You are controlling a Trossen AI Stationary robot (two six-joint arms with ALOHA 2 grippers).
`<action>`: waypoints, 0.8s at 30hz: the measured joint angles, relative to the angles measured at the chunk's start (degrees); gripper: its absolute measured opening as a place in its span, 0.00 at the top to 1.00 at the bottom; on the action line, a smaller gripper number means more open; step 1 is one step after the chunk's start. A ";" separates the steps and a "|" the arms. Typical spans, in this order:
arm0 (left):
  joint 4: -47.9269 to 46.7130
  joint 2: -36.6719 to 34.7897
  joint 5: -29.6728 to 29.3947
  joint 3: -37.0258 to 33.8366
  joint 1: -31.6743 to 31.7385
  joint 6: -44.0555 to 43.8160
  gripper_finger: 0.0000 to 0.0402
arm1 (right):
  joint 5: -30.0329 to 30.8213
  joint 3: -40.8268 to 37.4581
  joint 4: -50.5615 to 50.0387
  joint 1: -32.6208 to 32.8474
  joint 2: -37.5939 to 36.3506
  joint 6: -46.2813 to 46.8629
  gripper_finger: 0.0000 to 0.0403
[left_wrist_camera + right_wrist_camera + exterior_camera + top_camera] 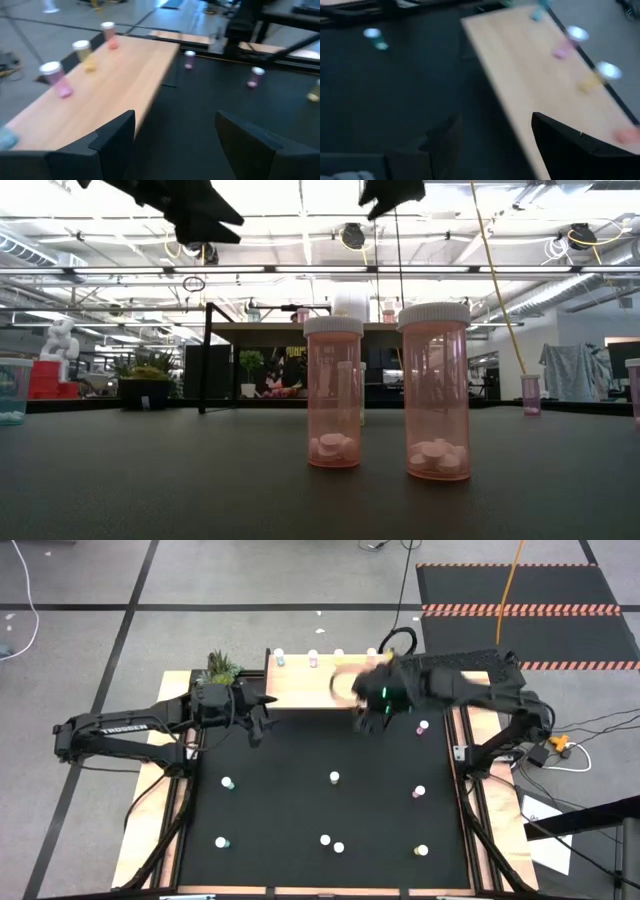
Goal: Pick and place medicine bottles onto shelf by color
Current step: Put the bottom right pink pill bottle aligned with the other pink pill bottle on the shelf
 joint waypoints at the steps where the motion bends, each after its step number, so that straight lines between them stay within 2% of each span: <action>1: -0.24 -0.02 1.25 0.00 0.00 0.29 0.32 | 1.59 -0.91 1.83 2.66 0.24 1.39 0.42; 7: -0.96 -0.02 8.88 0.00 -0.34 2.09 0.32 | 8.79 -7.38 8.97 14.00 1.18 14.13 0.42; 11: -0.79 -0.02 11.24 0.00 -2.45 1.82 0.32 | 10.26 -11.55 10.20 19.60 1.36 24.40 0.42; 15: 0.03 0.10 12.05 0.00 -6.86 -0.24 0.32 | 10.27 -14.52 9.66 24.09 1.39 30.66 0.42; 19: 2.00 0.78 8.09 -0.03 -12.68 -1.97 0.32 | 10.19 -15.20 7.19 28.05 1.39 33.97 0.42; 24: 10.12 3.17 -1.15 -0.13 -19.70 -6.40 0.32 | 10.01 -15.20 4.13 34.06 1.34 39.13 0.42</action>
